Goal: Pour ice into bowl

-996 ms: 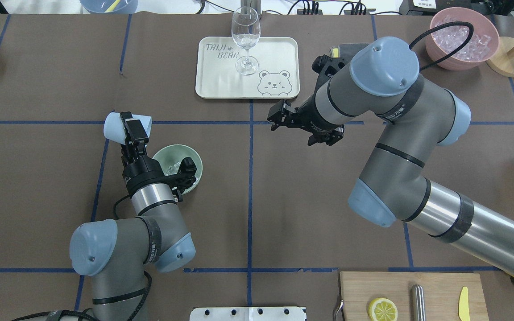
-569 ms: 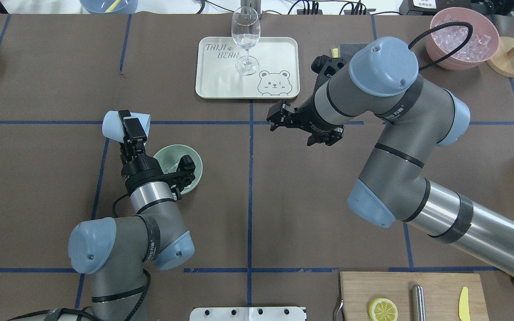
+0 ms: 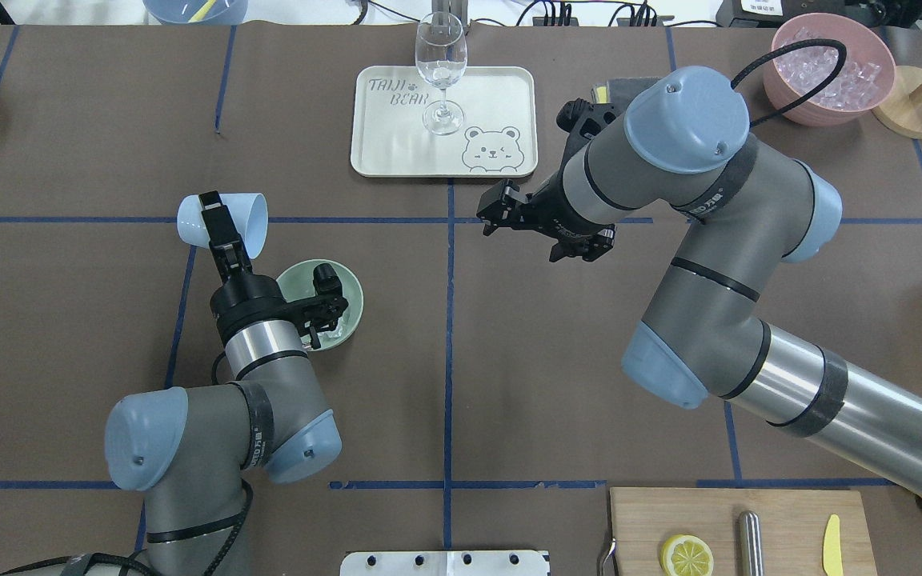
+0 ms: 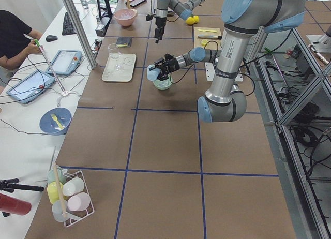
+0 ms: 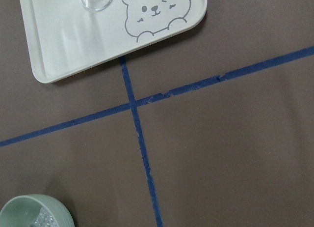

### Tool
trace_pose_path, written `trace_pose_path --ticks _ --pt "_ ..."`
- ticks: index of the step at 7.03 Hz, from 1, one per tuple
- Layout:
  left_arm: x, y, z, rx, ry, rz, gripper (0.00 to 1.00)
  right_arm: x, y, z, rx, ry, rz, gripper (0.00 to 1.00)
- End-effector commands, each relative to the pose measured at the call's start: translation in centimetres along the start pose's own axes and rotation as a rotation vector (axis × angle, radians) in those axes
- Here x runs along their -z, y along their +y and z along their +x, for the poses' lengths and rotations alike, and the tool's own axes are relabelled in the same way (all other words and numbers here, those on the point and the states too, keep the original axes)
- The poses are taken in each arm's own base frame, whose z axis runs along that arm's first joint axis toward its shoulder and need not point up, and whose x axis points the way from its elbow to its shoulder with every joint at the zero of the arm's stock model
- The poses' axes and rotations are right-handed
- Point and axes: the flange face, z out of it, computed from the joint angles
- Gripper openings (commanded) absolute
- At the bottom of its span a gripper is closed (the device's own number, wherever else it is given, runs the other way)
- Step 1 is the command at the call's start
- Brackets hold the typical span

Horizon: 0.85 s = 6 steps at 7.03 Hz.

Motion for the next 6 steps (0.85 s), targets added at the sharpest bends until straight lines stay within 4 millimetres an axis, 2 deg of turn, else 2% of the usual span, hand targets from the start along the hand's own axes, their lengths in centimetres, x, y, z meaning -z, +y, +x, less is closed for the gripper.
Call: trace_pose_path --ticks 1,5,6 --pt "-0.6 1.1 -1.7 0.106 0.008 0.018 0.00 0.1 0.1 -0.2 0.001 -0.003 0.002 1.00" --pt "-3.1 5.0 1.0 0.280 0.044 0.071 0.00 -0.2 0.5 -0.5 0.006 -0.004 -0.002 1.00" --pt "-4.3 6.7 1.5 0.330 0.048 0.080 0.00 -0.3 0.7 -0.6 0.008 -0.004 -0.006 1.00"
